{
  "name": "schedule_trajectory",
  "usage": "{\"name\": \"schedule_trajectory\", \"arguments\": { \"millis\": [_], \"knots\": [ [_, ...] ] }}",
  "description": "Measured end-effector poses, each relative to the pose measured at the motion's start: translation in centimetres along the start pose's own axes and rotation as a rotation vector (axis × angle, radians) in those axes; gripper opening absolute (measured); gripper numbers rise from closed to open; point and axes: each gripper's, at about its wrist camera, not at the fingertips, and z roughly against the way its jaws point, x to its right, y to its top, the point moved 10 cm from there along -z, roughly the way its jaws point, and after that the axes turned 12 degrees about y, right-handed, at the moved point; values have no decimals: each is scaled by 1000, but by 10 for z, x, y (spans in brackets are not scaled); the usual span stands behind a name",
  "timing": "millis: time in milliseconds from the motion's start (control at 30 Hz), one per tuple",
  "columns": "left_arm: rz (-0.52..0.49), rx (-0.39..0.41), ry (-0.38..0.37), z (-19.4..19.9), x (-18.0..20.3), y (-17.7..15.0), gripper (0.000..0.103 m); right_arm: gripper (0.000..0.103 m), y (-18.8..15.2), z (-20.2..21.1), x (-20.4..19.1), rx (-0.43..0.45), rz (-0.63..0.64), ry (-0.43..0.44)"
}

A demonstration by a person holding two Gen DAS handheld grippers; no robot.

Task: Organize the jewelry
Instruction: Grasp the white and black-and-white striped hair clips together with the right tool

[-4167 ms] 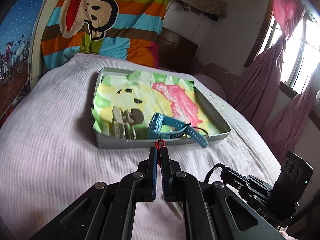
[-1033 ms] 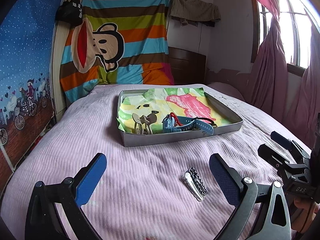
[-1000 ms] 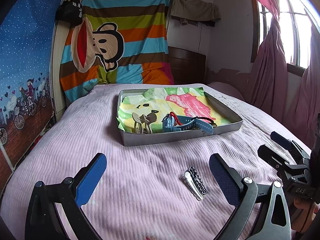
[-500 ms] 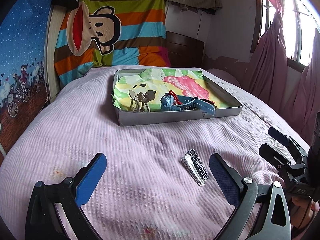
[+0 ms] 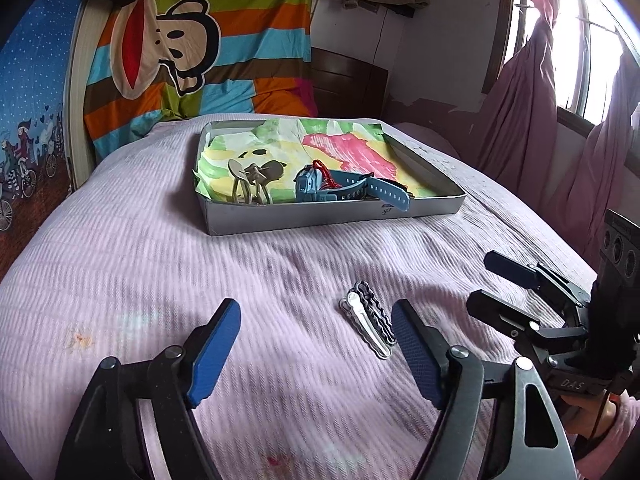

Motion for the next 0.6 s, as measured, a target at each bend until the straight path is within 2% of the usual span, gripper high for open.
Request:
{"name": "schedule_trajectory", "arguments": {
  "millis": [67,200,367,600],
  "knots": [
    [-3,-16,-20,-3,3,-2,64,59,-3,-5,-2,-23,-2,24],
    [-2,-54,-49,-10,7,-6,53,46,-9,-16,-8,-65,1,66],
    [-1,-103,-84,-19,11,-12,39,24,-18,-31,-17,-128,12,111],
    [3,-157,-136,-29,20,-17,30,16,-28,-48,-29,-194,20,170]
  ]
}}
